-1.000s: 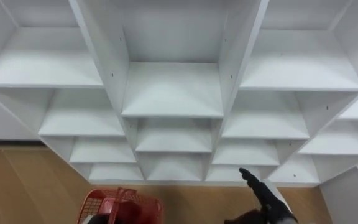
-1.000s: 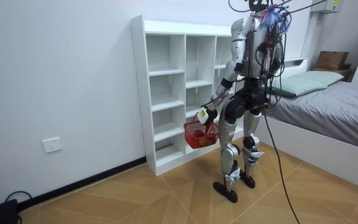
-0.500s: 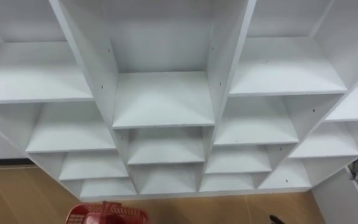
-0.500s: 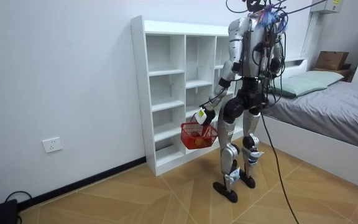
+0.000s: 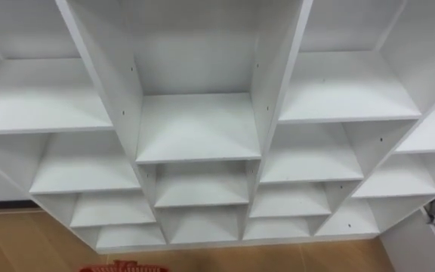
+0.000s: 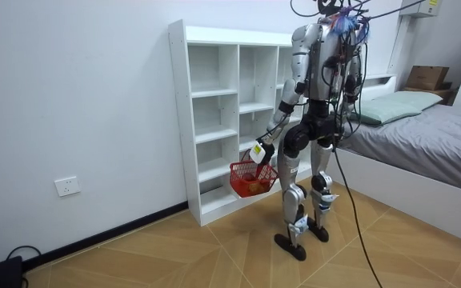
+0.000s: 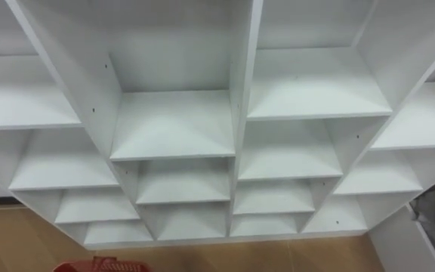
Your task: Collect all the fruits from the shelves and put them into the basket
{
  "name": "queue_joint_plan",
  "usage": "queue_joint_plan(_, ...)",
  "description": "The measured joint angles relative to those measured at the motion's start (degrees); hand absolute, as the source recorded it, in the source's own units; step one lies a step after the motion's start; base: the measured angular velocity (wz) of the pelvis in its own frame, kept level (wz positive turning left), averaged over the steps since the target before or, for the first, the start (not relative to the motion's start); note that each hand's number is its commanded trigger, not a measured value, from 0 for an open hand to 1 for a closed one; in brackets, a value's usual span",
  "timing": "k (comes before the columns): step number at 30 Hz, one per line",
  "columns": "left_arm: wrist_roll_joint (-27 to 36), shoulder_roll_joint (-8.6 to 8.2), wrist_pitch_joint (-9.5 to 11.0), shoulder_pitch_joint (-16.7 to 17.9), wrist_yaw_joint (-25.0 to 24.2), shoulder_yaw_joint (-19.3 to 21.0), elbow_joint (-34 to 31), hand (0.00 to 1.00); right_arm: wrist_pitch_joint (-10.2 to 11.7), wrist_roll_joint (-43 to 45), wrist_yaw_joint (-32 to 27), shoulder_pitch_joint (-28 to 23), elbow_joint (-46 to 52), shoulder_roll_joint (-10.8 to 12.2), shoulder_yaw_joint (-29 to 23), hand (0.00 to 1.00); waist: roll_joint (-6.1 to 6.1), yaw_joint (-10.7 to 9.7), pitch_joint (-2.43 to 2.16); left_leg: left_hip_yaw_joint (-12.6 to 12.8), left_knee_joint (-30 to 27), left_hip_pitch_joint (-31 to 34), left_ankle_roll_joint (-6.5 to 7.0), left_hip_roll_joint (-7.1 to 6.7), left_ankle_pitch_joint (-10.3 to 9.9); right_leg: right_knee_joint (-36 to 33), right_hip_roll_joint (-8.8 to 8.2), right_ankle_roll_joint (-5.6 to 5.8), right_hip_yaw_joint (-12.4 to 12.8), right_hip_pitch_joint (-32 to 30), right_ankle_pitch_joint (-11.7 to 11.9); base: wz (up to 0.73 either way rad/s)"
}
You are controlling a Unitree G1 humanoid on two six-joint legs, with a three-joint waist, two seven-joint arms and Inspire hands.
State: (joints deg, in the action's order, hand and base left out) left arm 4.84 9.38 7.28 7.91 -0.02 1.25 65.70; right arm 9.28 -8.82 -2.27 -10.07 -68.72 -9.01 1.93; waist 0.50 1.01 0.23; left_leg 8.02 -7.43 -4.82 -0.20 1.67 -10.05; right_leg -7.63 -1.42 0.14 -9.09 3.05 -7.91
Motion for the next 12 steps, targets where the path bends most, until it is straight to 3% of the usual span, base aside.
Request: queue_joint_plan(12,-0.98,-1.57,-1.98,0.50,0.63,0.76,0.00,1.00,-1.90,-0.09,1.82,2.43,-3.33,0.06,-1.06,0.00,-0.12,-0.57,0.04,-0.03,0.02,0.04,0.01,0.03,-0.10,-0.08,0.21,0.01,0.84,0.06,-0.01,-0.01)
